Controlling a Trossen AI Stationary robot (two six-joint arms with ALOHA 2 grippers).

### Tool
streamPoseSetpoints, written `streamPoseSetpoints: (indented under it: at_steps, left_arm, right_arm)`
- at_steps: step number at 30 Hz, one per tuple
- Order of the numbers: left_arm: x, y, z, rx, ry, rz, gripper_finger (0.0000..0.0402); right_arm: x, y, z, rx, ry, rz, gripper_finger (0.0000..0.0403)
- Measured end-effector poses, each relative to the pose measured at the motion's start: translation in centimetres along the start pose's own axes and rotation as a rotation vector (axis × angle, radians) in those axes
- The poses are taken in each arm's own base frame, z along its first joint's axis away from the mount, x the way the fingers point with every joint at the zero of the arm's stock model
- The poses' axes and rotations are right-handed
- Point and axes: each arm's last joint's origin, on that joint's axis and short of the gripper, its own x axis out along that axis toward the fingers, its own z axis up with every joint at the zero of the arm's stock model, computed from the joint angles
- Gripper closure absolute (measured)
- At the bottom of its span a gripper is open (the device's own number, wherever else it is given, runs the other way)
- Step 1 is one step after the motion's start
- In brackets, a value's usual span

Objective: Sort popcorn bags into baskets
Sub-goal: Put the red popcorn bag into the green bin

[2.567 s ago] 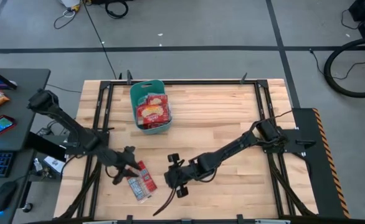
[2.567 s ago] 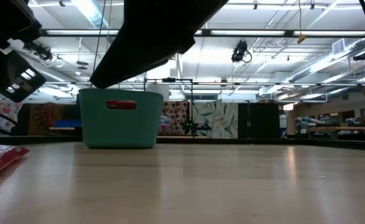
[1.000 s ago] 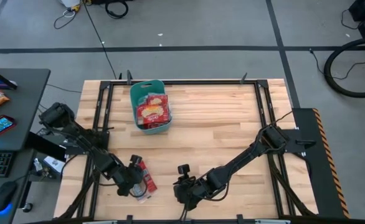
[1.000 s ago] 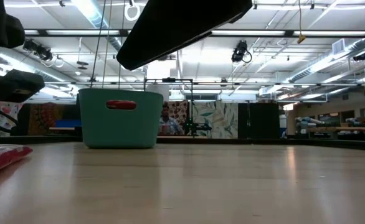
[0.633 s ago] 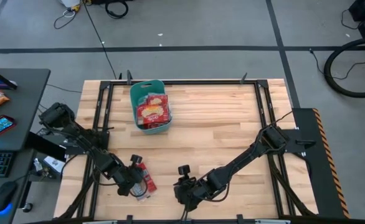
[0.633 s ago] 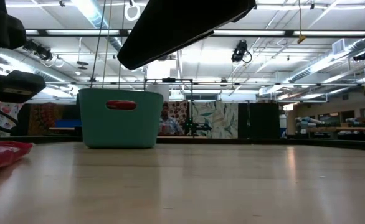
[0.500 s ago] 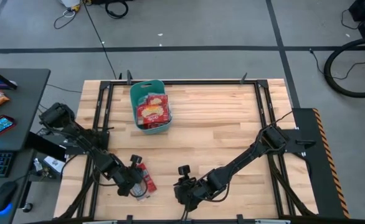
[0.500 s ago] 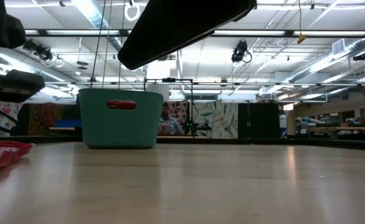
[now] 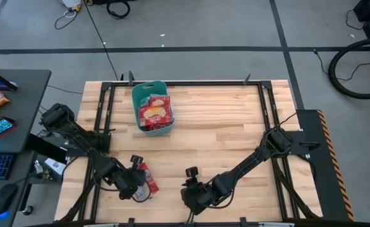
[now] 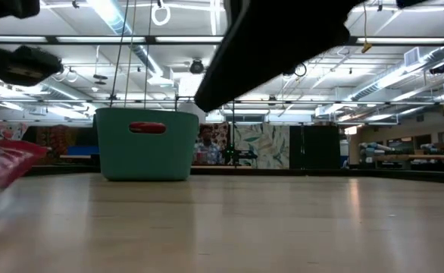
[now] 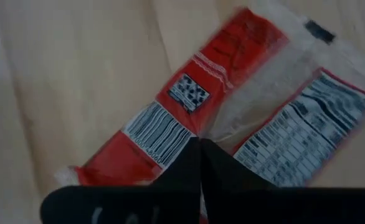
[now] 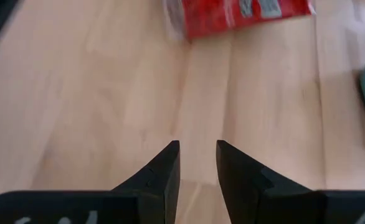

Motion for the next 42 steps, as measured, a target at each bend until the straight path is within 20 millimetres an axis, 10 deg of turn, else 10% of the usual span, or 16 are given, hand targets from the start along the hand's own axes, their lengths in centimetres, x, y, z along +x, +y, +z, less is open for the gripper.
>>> streamPoseSetpoints:
  at_steps: [23,42]
  left_arm:
    - [-7.8,3.0,1.2,-0.035,-0.170,0.160,0.0401]
    - [-11.6,10.0,1.4,-0.105,-0.313,0.357,0.0401]
  right_arm:
    - [-1.6,-0.8,-4.0,-0.027,0.324,-0.247,0.0307]
    - [-6.9,-6.4,-8.2,0.141,0.044,-0.230,0.0329]
